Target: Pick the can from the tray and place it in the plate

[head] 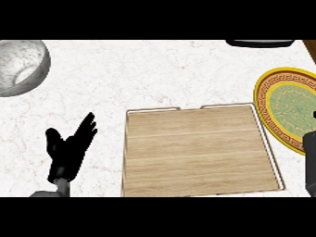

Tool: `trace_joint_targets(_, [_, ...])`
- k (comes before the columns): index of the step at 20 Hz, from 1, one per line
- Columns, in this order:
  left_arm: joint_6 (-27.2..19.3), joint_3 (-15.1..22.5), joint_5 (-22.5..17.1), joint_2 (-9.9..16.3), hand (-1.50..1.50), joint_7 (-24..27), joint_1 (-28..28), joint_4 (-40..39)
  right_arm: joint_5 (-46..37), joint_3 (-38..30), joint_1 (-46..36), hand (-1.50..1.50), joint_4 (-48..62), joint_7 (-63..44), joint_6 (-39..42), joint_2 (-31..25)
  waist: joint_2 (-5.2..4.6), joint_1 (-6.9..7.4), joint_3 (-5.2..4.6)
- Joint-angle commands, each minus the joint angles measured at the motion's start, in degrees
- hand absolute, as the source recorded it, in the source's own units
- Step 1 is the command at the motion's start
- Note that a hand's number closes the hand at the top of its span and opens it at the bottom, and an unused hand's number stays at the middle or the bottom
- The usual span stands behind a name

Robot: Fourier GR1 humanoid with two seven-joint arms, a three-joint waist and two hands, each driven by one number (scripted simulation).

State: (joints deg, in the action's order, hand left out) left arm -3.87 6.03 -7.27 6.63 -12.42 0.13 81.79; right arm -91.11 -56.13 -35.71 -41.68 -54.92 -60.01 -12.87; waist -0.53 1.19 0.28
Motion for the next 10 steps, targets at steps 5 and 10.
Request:
trace_joint_targets(5, [-0.4, -0.7, -0.1, 0.2, 0.00, -2.4, -2.1, -0.6, 11.7, 4.2, 0.6, -1.50, -0.1, 10.2, -21.4, 0.2, 0.10, -0.21, -0.01])
trace_joint_targets(10, [0.2, -0.3, 0.5, 0.0, 0.00, 1.1, 1.7, -0.5, 19.9, 8.2, 3.8, -1.50, -7.8, 12.3, -23.6, 2.7, 0.67, -1.11, -0.20])
